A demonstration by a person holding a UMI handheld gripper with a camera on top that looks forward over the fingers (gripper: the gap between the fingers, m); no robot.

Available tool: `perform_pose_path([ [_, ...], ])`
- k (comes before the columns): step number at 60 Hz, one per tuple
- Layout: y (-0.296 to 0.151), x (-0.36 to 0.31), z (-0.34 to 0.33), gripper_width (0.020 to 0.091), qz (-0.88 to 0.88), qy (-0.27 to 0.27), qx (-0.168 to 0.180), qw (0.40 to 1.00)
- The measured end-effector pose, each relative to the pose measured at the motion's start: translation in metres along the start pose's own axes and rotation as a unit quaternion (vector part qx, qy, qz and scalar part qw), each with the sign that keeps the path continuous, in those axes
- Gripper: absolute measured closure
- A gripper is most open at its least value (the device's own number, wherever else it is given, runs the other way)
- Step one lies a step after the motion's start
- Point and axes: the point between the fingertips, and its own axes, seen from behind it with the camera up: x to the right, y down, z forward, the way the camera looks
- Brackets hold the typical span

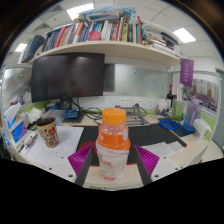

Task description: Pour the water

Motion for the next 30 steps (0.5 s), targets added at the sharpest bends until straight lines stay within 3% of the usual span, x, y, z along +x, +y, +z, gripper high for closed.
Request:
perform_pose_path([
  [5, 0.000, -0.002, 0.014, 0.0372, -0.008, -0.002, 0.009, 1.000],
  [12, 0.012, -0.002, 0.029, 0.0534, -0.001, -0.004, 0.001, 1.000],
  [17, 0.008, -0.003, 0.030, 0.0566, 0.005, -0.005, 0.014, 1.000],
  [27, 0.007, 0.006, 0.032, 0.0725, 0.002, 0.014, 0.026, 1.000],
  [30, 0.006, 0.006, 0.033, 0.0743, -0.007, 0.014, 0.026, 1.000],
])
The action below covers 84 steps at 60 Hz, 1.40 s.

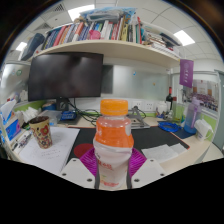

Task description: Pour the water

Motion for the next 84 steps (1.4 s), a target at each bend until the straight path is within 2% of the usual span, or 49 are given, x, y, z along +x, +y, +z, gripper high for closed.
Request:
perform_pose_path([
  [10, -0.006, -0.008, 0.003, 0.0745, -0.031, -0.008, -0.013, 0.999],
  [18, -0.039, -0.020, 0.011, 0.0744, -0.104, -0.019, -0.014, 0.994],
  [28, -0.077, -0.048, 0.037, 0.0744, -0.278, -0.027, -0.039, 0.959],
  [36, -0.100, -0.078, 0.054, 0.0743, -0.432, -0.047, -0.044, 0.900],
  [42, -0.117, -0.099, 0.068, 0.0745, -0.545, -0.056, -0.030, 0.836],
  [54, -0.122, -0.144, 0.084, 0.0743, -0.710, -0.068, -0.006, 0.701],
  [69, -0.121, -0.163, 0.102, 0.0743, -0.838, -0.038, -0.002, 0.544],
  [76, -0.120, -0.167, 0.105, 0.0743, -0.861, -0.033, -0.003, 0.508],
  [84, -0.117, -0.172, 0.100, 0.0743, -0.855, -0.042, 0.001, 0.516],
])
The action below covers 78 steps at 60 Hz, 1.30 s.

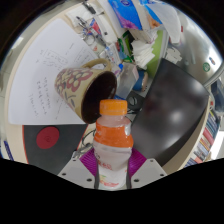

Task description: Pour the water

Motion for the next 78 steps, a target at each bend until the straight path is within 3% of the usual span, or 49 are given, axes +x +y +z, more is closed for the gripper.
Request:
perform_pose_path([
  [10, -0.005, 0.009, -0.020, 0.0741, 0.121, -0.014, 0.034, 0.992],
  [18, 0.008, 0.021, -0.047, 0.0741, 0.314, -0.024, 0.061, 0.947],
  [25, 0.029, 0.019, -0.055, 0.0741, 0.484, -0.038, 0.081, 0.870],
  [33, 0.058, 0.000, -0.049, 0.0743, 0.642, -0.048, 0.081, 0.761],
  [41, 0.070, -0.035, -0.031, 0.0743, 0.767, -0.066, 0.089, 0.631],
  [46, 0.064, -0.053, -0.020, 0.0744, 0.806, -0.060, 0.100, 0.580],
  [63, 0.019, -0.090, 0.005, 0.0742, 0.831, -0.069, 0.131, 0.536],
  [78, 0.018, -0.102, 0.006, 0.0701, 0.839, -0.024, 0.124, 0.529],
])
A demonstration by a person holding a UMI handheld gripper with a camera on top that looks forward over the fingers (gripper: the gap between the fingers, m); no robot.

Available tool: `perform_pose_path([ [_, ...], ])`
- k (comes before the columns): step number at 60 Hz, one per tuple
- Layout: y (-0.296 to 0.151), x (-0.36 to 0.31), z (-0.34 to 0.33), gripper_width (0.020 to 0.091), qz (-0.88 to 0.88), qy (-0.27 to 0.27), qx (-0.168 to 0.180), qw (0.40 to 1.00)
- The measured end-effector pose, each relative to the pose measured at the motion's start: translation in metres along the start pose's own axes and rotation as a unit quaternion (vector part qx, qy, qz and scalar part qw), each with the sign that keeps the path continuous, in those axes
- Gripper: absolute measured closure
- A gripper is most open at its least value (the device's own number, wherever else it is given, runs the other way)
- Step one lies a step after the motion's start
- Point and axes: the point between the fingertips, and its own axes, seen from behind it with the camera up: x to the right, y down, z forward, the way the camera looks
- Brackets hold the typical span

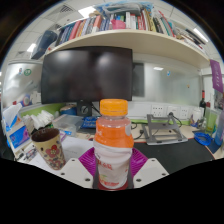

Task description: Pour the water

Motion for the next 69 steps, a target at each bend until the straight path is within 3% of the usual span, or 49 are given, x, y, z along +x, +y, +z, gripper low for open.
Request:
perform_pose_path([
  [9, 0.001, -0.001, -0.001, 0.0544, -0.002, 0.004, -0.003, 1.000],
  [15, 0.017, 0.004, -0.010, 0.0227, 0.015, 0.015, -0.040, 0.999],
  [18, 0.020, 0.008, -0.020, 0.0264, 0.011, 0.028, -0.044, 0.999],
  [27, 0.026, 0.009, -0.073, 0.0248, 0.016, 0.069, -0.084, 0.994],
  [36, -0.002, -0.009, -0.128, 0.0247, 0.032, 0.092, -0.104, 0.990],
  [52, -0.069, -0.035, -0.174, 0.0244, 0.011, 0.109, -0.076, 0.991],
  [69, -0.088, -0.032, -0.196, 0.0244, 0.022, 0.132, -0.054, 0.990],
])
